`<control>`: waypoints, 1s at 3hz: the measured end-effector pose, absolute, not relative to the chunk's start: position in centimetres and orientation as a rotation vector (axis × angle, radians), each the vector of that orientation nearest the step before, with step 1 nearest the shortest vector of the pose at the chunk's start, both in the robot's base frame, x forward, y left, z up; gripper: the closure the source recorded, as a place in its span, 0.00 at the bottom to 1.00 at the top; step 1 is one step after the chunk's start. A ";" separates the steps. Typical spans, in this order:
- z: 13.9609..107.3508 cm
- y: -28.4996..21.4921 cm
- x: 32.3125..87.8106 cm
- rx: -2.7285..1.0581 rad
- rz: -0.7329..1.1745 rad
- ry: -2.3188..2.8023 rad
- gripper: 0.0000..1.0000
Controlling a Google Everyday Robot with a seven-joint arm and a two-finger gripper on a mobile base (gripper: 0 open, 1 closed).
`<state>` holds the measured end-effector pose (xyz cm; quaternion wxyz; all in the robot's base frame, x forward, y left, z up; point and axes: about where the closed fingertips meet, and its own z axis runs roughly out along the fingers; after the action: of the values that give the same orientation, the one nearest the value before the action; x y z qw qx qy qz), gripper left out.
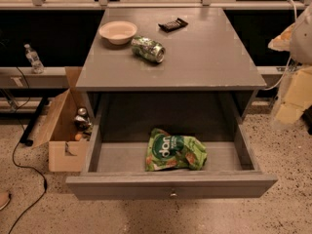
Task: Pick green rice chip bag from top drawer and place on counter
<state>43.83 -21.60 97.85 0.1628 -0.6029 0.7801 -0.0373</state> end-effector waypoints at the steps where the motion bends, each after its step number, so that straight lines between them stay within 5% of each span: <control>1: 97.9 -21.6 43.8 -1.720 -0.106 2.225 0.00; 3: 86.7 -15.2 45.4 -1.706 0.192 2.255 0.00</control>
Offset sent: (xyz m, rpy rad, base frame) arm 0.0284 0.0790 -0.1514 0.2526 0.2257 0.0416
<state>45.40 -15.20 86.67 0.1531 -0.5949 0.7862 0.0670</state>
